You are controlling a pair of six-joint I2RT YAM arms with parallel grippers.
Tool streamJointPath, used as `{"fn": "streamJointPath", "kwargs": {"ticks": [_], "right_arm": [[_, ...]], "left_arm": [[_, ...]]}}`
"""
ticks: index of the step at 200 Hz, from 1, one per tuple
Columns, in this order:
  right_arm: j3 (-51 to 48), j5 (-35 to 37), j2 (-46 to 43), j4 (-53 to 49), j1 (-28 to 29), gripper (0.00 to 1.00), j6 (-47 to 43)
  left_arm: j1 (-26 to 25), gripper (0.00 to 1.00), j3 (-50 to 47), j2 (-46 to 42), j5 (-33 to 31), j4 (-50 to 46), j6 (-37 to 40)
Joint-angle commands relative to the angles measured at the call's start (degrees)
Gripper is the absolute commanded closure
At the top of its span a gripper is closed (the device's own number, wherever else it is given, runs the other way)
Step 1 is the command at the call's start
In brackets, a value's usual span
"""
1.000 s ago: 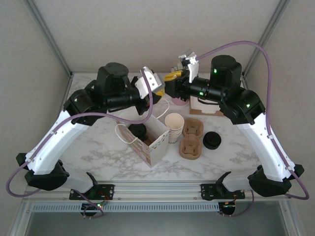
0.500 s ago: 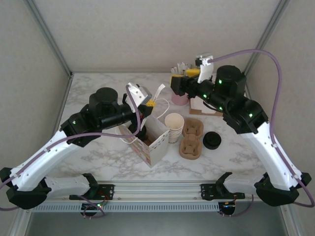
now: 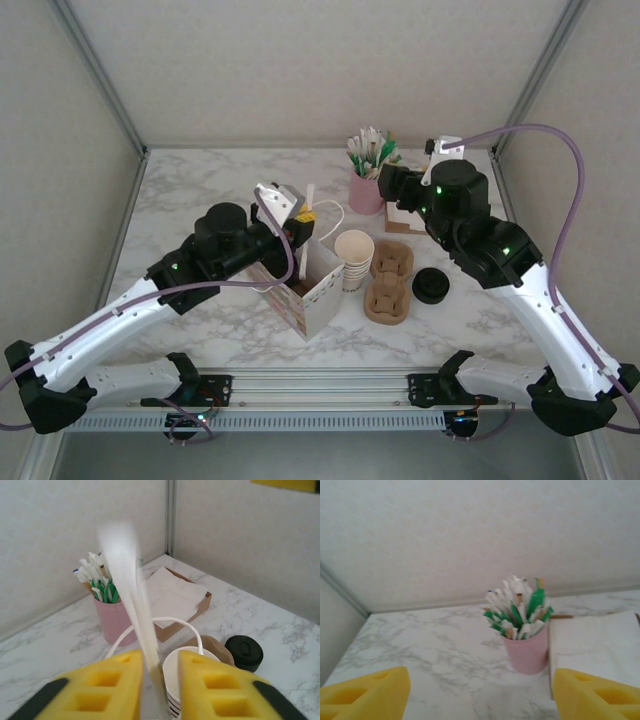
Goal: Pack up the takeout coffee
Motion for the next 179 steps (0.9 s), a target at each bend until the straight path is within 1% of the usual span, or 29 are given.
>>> {"fn": "streamJointPath", "kwargs": {"ticks": [1,12,38,57,78,89,101,111,118,132,138,141,145,147,157,164,179], "right_arm": [[-2.9,6.6,-2.2,-2.0,0.2,0.24,3.2],[-3.7,7.5,-2.5,-2.3,0.1,0.24,3.4],[-3.9,8.5,-2.2,-3.3,-0.4,0.24,3.4],[-3.6,8.6,-1.8,-4.1,-1.0,0.24,3.1],[-2.9,8.6,-1.1,-5.6,-1.8,0.24,3.1],[-2.9,8.5,-1.0,-6.0,-2.3,0.25,3.3],[-3.1,7.9,-0.9,-6.2,-3.0,0.24,3.2],[-3.0,7.1,-0.8,-6.7,-4.1,0.24,3.6],[-2.9,6.7,-0.6,-7.1,-4.9,0.24,3.9],[-2.8,6.1,-0.3,-8.0,-6.6,0.24,5.1],[-2.9,5.4,-0.2,-8.0,-7.6,0.24,5.4],[-3.0,5.0,-0.2,-8.1,-8.0,0.24,5.5],[-2.9,4.5,-0.1,-8.1,-8.6,0.24,5.7],[-3.1,4.2,-0.1,-8.2,-8.9,0.24,5.7],[-3.2,2.9,0.4,-8.4,-10.4,0.24,6.0],[-3.3,2.0,0.8,-8.6,-11.7,0.24,6.4],[-3.4,-0.8,2.0,-8.9,-14.7,0.24,7.2]], "left_arm": [[-0.5,0.65,-0.8,-2.6,-1.0,3.7,-0.8],[-0.5,0.62,-1.2,-2.9,-0.7,3.5,-1.0],[-0.5,0.57,-1.1,-4.1,-2.5,2.9,-1.2],[-0.4,0.47,0.0,-4.6,-6.3,2.7,-2.0],[-0.5,0.44,3.2,-4.6,-8.8,-2.5,-2.3],[-0.5,0.40,4.9,-4.5,-10.6,-4.3,-3.0],[-0.4,0.33,6.9,-4.1,-14.2,-6.8,-4.4],[-0.4,0.30,9.1,-3.4,-18.6,-10.1,-5.4],[-0.3,0.26,10.9,-2.6,-21.4,-12.5,-6.6],[0.3,0.22,13.1,-1.9,-26.5,-15.7,-8.6],[0.4,0.17,13.5,-1.8,-28.9,-16.4,-10.0],[0.7,0.13,13.7,-1.8,-30.1,-16.8,-11.0],[1.0,0.02,13.9,-1.9,-31.5,-17.2,-12.2],[1.2,0.01,14.0,-1.9,-32.1,-17.4,-12.7],[2.6,0.00,14.2,-2.2,-34.0,-18.7,-15.8],[4.0,0.00,14.7,-2.4,-34.2,-20.3,-18.1],[8.4,0.00,16.0,-2.2,-30.3,-24.3,-22.8]]}}
